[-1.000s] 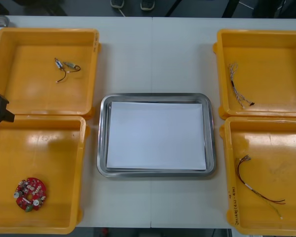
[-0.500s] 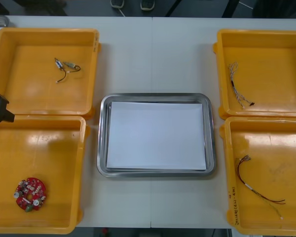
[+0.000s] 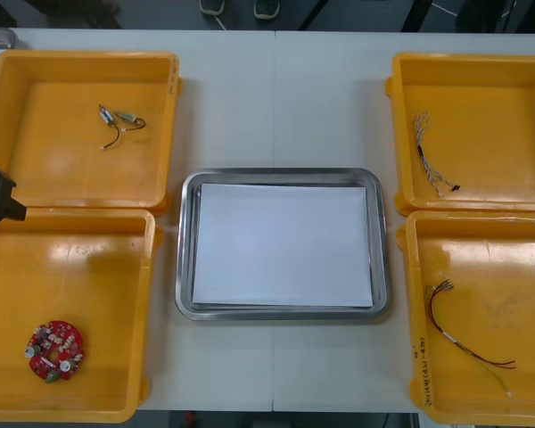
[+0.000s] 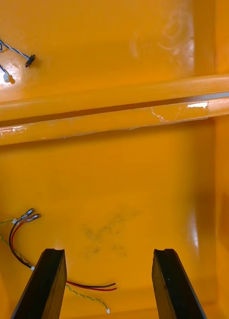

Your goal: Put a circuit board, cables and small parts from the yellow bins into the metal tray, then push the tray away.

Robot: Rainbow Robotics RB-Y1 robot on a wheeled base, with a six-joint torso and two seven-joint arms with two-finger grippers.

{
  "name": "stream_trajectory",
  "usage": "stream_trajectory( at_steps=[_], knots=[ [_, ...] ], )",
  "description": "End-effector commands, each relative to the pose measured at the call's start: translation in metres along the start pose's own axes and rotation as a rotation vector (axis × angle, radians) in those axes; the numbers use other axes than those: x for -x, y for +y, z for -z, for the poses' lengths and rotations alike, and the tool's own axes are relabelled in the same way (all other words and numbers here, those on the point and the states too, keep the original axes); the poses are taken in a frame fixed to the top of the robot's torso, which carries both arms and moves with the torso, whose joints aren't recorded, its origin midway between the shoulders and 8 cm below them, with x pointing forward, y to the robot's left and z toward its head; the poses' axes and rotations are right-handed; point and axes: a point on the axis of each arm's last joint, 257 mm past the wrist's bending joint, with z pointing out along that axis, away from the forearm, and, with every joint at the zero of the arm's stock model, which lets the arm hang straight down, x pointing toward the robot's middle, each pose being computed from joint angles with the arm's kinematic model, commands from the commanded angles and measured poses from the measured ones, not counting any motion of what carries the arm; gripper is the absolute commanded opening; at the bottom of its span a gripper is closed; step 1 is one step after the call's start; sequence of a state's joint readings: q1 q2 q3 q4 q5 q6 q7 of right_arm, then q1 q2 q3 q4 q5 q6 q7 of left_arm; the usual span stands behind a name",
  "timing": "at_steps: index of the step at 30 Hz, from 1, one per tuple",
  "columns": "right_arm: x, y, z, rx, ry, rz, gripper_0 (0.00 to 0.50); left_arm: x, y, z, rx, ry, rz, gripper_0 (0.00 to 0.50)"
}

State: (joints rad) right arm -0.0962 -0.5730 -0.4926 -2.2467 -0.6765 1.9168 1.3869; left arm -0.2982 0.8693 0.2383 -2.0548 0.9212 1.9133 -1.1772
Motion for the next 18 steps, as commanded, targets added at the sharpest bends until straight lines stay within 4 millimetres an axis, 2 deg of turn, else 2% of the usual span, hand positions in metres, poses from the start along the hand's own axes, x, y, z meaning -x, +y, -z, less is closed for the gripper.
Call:
stream_trajectory(
  at_steps=[1,18],
  knots=[
    [-0.0045,0.0045,0.0033,0.002,-0.007,0.006,0.500,0.0039,0.0172,0.0145,0.043,-0.020,-0.070,0.500],
    [-0.0045,0.0045,0.0033,0.002,-0.007,0.006,0.500,0.0039,0.0172,0.0145,0.043,-0.020,-0.070,0.500]
  ],
)
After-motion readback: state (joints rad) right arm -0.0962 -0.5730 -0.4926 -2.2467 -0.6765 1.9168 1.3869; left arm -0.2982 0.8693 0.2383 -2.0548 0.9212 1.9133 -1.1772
